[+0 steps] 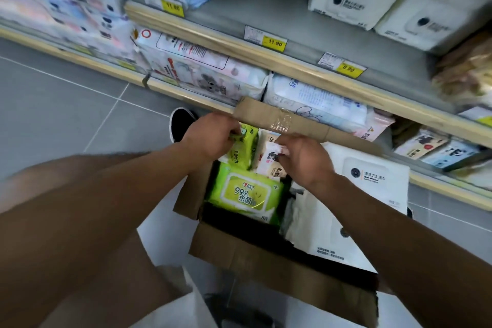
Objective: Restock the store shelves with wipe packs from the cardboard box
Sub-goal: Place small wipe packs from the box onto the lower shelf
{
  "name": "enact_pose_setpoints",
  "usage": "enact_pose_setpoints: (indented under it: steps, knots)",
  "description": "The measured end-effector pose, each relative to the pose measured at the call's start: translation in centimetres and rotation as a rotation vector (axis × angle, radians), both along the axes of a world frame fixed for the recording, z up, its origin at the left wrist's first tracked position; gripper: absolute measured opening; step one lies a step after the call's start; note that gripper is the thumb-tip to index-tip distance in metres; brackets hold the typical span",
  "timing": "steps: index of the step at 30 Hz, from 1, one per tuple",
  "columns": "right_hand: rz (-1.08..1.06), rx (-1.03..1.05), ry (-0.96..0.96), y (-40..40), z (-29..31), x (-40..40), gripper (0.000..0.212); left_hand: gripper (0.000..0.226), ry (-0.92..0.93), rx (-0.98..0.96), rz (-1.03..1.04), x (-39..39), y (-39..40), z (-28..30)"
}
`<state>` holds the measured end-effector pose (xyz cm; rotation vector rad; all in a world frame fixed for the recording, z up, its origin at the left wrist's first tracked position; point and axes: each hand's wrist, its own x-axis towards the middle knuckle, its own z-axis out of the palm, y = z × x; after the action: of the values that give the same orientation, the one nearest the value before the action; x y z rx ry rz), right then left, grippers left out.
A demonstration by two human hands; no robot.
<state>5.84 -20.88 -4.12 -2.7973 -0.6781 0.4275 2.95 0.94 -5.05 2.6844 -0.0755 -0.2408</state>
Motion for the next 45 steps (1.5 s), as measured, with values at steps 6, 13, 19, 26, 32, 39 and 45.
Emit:
enact_pose_setpoints:
  steps: [6,13,19,26,32,39,45]
  knots:
    - [-0.019,0.087,-0.170,-2.5,5.4,-1.6,0.036,0.028,-0.116,-0.017,0.058,-3.0,-1.3,5.8]
    - [-0.165,0.147,-0.305,-8.8,11.0,-3.0,0.028,0.021,-0.269,0.023,0.013,-3.0,-6.5,11.5]
    - [-0.285,0.173,-0.473,-17.1,14.1,-3.4,0.020,0.019,-0.378,-0.034,-0.082,-1.1,-14.7,14.5]
    - [-0.425,0.149,-0.550,-27.6,14.4,-2.9,0.012,0.019,-0.443,-0.117,-0.214,1.8,-25.3,14.5]
    - [-0.551,0.133,-0.551,-35.7,11.7,-1.6,0.013,0.019,-0.438,-0.149,-0.319,4.7,-33.3,12.3]
    - [-0.652,0.163,-0.557,-41.8,5.4,0.5,0.022,0.020,-0.307,-0.243,-0.388,7.8,-39.2,6.9]
    - [-0.630,0.189,-0.542,-44.2,-0.5,3.6,0.020,0.021,-0.309,-0.142,-0.398,10.7,-42.4,2.0]
